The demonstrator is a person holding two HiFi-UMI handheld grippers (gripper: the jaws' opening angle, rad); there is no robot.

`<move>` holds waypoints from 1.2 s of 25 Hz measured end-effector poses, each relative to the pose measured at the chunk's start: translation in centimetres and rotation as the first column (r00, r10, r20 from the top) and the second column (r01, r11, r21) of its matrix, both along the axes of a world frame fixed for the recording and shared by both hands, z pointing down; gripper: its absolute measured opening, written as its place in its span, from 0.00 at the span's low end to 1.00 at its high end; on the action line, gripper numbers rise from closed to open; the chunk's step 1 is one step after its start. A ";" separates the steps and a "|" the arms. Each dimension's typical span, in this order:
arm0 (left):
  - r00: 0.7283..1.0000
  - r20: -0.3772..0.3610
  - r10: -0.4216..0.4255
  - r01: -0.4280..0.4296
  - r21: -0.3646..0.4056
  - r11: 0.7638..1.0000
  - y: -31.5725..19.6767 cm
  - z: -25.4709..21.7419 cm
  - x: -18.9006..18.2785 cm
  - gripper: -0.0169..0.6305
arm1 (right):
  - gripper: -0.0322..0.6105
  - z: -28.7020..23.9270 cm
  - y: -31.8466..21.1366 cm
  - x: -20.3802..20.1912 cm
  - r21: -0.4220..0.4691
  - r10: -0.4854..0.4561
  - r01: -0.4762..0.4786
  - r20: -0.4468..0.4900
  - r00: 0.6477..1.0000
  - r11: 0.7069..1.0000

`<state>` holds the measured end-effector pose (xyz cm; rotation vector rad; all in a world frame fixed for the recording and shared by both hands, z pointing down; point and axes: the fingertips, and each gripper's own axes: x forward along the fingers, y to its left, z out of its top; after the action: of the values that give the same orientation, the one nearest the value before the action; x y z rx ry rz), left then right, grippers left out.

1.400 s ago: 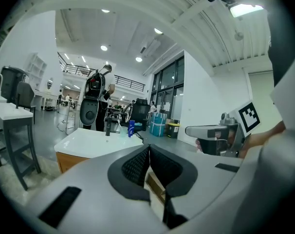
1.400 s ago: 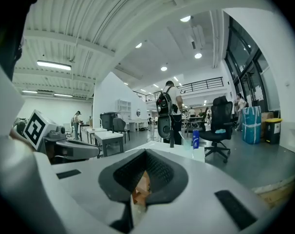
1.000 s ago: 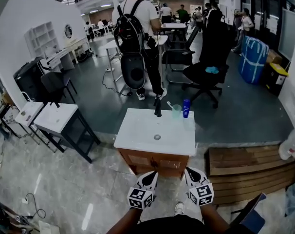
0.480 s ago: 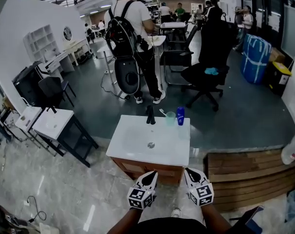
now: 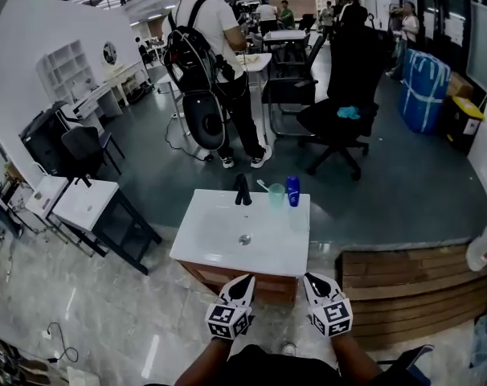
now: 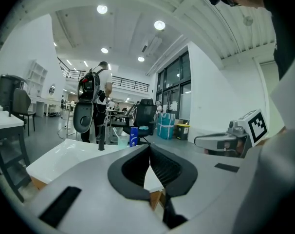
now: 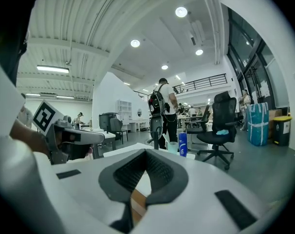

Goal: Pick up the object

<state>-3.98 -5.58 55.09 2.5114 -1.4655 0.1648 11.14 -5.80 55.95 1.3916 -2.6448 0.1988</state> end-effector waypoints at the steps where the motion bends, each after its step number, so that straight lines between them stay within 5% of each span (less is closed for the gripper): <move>1: 1.000 0.000 0.002 -0.002 0.002 1.000 -0.2 -0.1 0.2 0.06 | 0.08 -0.1 -0.1 0.0 0.001 -0.001 0.001 0.003 1.000 1.000; 11: 0.999 -0.036 0.015 -0.015 -0.011 1.000 -3.3 0.8 0.5 0.06 | 0.08 0.0 -3.0 0.2 -0.001 0.027 -0.027 -0.008 1.000 1.000; 30: 0.996 -0.042 0.084 -0.085 -0.024 0.996 -11.8 2.1 -5.9 0.06 | 0.08 0.4 -10.8 -6.0 -0.001 0.114 -0.114 -0.036 0.993 0.993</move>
<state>-9.85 -17.41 57.16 2.5416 -1.3347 0.1448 5.13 -16.62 56.30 1.5321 -2.5374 0.1880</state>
